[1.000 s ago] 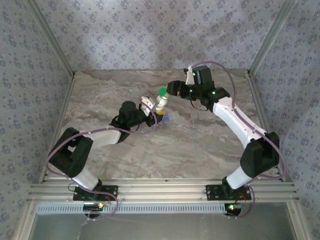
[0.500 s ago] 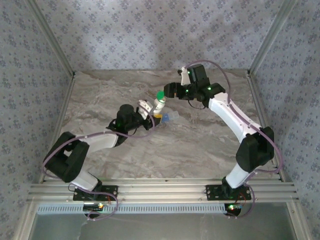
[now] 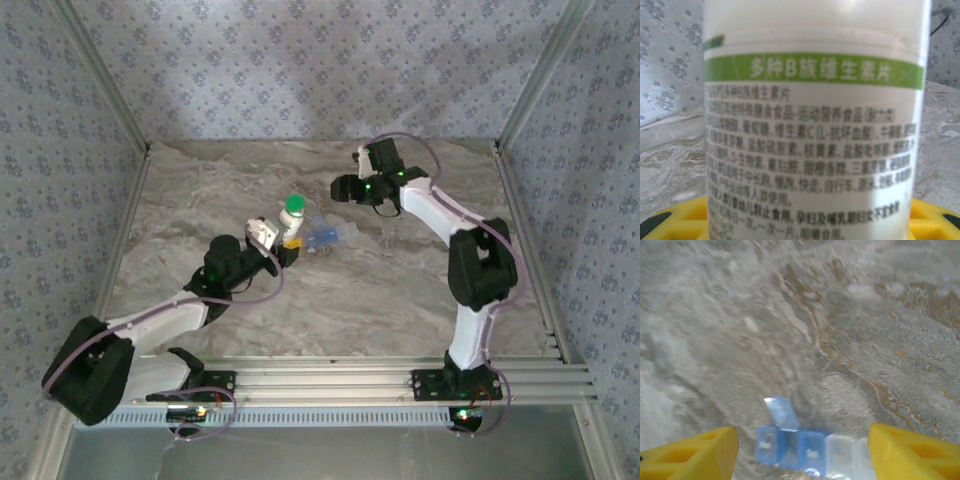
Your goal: Sort the pills into containers
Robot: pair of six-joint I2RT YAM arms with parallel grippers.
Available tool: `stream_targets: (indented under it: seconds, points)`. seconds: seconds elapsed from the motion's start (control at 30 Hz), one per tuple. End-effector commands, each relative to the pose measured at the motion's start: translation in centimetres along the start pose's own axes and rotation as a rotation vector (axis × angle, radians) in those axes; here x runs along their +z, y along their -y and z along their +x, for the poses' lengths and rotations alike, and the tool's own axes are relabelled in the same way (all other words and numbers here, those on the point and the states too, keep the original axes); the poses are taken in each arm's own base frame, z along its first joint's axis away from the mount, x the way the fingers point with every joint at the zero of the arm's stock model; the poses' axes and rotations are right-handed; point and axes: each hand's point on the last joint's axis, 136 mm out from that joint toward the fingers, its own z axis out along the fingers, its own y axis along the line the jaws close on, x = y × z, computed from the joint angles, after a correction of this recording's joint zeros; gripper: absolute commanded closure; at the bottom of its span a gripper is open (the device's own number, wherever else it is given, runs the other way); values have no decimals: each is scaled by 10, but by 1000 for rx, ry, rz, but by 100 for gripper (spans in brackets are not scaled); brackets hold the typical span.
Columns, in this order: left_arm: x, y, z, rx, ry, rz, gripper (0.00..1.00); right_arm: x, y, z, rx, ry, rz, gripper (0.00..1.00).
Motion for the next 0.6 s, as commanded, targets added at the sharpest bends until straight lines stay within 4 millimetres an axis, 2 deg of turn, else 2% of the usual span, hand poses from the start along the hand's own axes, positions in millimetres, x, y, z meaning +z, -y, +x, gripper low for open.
stream_targets:
  seconds: [0.0, 0.17, 0.27, 0.57]
  points:
    - [-15, -8, -8, -1, 41, -60, 100, 19, -2, -4, -44, -13, -11, 30]
    - [-32, -18, -2, 13, 46, -145, 100, 50, 6, 14, -50, -83, 1, 30]
    - [-34, -20, 2, 16, 34, -164, 100, 59, 11, 23, -50, -115, 10, 30]
    - [-30, -19, 12, -11, -5, -156, 100, 55, 21, 49, -44, -169, 16, 30]
